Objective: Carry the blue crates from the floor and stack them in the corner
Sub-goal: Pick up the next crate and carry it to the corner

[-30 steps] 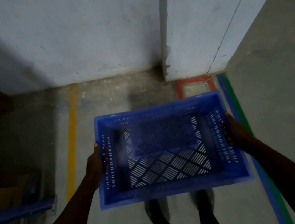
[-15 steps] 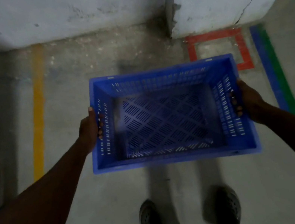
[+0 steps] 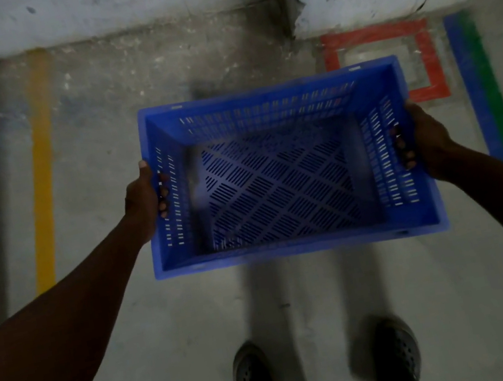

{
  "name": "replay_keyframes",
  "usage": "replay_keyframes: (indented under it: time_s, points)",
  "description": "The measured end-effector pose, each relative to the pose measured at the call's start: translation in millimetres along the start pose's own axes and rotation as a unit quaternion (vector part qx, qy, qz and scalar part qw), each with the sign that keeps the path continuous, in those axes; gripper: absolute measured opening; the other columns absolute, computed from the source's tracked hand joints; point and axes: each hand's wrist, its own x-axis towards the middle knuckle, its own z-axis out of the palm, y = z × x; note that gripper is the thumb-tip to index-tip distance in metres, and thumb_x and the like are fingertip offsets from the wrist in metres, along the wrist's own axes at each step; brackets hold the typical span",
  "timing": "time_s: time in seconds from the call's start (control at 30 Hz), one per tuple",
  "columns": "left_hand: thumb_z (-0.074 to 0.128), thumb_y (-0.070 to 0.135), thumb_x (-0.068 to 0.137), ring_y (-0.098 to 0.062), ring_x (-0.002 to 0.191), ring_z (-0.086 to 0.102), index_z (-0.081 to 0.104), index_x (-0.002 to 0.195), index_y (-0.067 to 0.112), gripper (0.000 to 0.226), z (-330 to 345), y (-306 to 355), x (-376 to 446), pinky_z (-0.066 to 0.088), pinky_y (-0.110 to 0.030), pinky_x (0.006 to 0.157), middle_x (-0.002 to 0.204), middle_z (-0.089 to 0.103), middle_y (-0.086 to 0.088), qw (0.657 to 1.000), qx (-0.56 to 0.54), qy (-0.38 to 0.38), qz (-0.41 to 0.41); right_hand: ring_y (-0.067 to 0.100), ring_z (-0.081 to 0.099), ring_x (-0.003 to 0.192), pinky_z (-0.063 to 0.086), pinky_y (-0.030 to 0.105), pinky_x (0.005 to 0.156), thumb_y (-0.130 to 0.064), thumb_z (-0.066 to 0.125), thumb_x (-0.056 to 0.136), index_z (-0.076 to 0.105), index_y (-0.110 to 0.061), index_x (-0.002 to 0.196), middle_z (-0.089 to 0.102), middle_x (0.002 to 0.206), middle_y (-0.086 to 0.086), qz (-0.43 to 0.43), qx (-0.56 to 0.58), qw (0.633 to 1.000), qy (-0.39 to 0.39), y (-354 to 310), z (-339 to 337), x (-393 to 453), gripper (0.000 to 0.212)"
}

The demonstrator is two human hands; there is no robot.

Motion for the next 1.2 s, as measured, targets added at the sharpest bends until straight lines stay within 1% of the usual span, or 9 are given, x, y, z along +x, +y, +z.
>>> replay_keyframes:
  time_s: [0.07,0.17,0.33,0.4,0.5,0.63,0.8,0.93,1.2]
  points:
    - [0.037,0.070,0.096,-0.012,0.037,0.036,0.062,0.085,0.017,0.061,0.4,-0.3,0.9,0.032,-0.022,0.038,0.054,0.047,0.004,1.000,-0.007,-0.003,-0.004,0.017,0.033,0.040,0.029,0.024,0.039,-0.095,0.051,0.051,0.057,-0.016,0.076,0.045,0.053,0.000,0.007,-0.001,1.000,0.004,1.4,0.5,1.0,0.083]
    - [0.036,0.070,0.097,-0.011,0.036,0.034,0.062,0.084,0.017,0.060,1.9,-2.5,-2.2,0.032,-0.021,0.037,0.052,0.045,0.006,1.000,-0.014,-0.009,-0.009,0.018,0.032,0.040,0.029,0.023,0.039,-0.086,0.046,0.078,0.056,-0.017,0.074,0.045,0.052,0.000,0.015,0.001,1.000,0.011,7.9,-1.4,1.8,0.070]
    - [0.038,0.075,0.091,-0.011,0.037,0.034,0.062,0.083,0.018,0.063,-1.4,-10.4,-5.3,0.031,-0.022,0.038,0.054,0.044,0.005,1.000,-0.019,-0.019,-0.016,0.017,0.031,0.042,0.029,0.022,0.039,-0.078,0.039,0.087,0.056,-0.017,0.076,0.041,0.059,0.002,0.018,-0.005,1.000,0.005,13.5,-1.3,-1.7,0.064]
    - [0.036,0.072,0.095,-0.011,0.036,0.033,0.061,0.082,0.018,0.061,0.8,-9.7,-7.9,0.030,-0.020,0.037,0.052,0.044,0.005,0.999,-0.027,-0.016,-0.017,0.018,0.034,0.043,0.031,0.024,0.040,-0.090,0.043,0.075,0.056,-0.017,0.076,0.044,0.058,0.002,0.009,-0.016,1.000,0.004,12.1,0.1,-3.1,0.074]
    - [0.033,0.070,0.097,-0.010,0.036,0.031,0.060,0.081,0.018,0.061,5.8,-6.1,-11.8,0.028,-0.019,0.037,0.052,0.042,0.006,0.999,-0.035,-0.013,-0.022,0.018,0.037,0.039,0.032,0.024,0.039,-0.101,0.047,0.036,0.058,-0.016,0.075,0.047,0.053,0.001,-0.001,-0.026,1.000,0.009,12.4,-2.2,1.7,0.094]
    - [0.032,0.070,0.098,-0.009,0.038,0.031,0.060,0.082,0.019,0.060,13.2,-11.3,-20.2,0.028,-0.021,0.039,0.052,0.041,0.006,0.998,-0.041,-0.027,-0.041,0.019,0.038,0.039,0.032,0.024,0.038,-0.103,0.049,0.031,0.060,-0.016,0.075,0.049,0.056,0.004,-0.013,-0.025,0.999,0.027,12.4,-12.4,8.1,0.099]
    - [0.033,0.066,0.100,-0.011,0.035,0.033,0.059,0.076,0.017,0.061,23.5,-14.0,-23.4,0.028,-0.021,0.040,0.048,0.043,0.005,0.999,-0.024,0.046,-0.018,0.020,0.041,0.041,0.035,0.027,0.042,-0.105,0.045,0.037,0.060,-0.015,0.078,0.050,0.058,0.005,-0.034,-0.048,0.998,0.034,12.3,-12.7,3.0,0.099]
    - [0.033,0.068,0.099,-0.013,0.037,0.037,0.060,0.079,0.017,0.060,20.9,-16.4,-18.7,0.033,-0.024,0.040,0.048,0.047,0.005,0.999,-0.012,0.043,-0.001,0.018,0.042,0.041,0.037,0.028,0.044,-0.102,0.043,0.046,0.062,-0.015,0.079,0.051,0.057,0.003,-0.036,-0.051,0.997,0.042,12.1,-10.6,-2.1,0.096]
    - [0.031,0.065,0.100,-0.021,0.051,0.055,0.060,0.105,0.004,0.067,18.2,-21.5,-14.3,0.046,-0.031,0.051,0.075,0.061,-0.012,0.993,0.068,0.081,0.047,0.026,0.058,0.055,0.051,0.036,0.059,-0.084,0.034,0.085,0.067,-0.011,0.086,0.065,0.073,0.011,-0.073,-0.129,0.985,0.092,15.7,-7.0,-4.2,0.080]
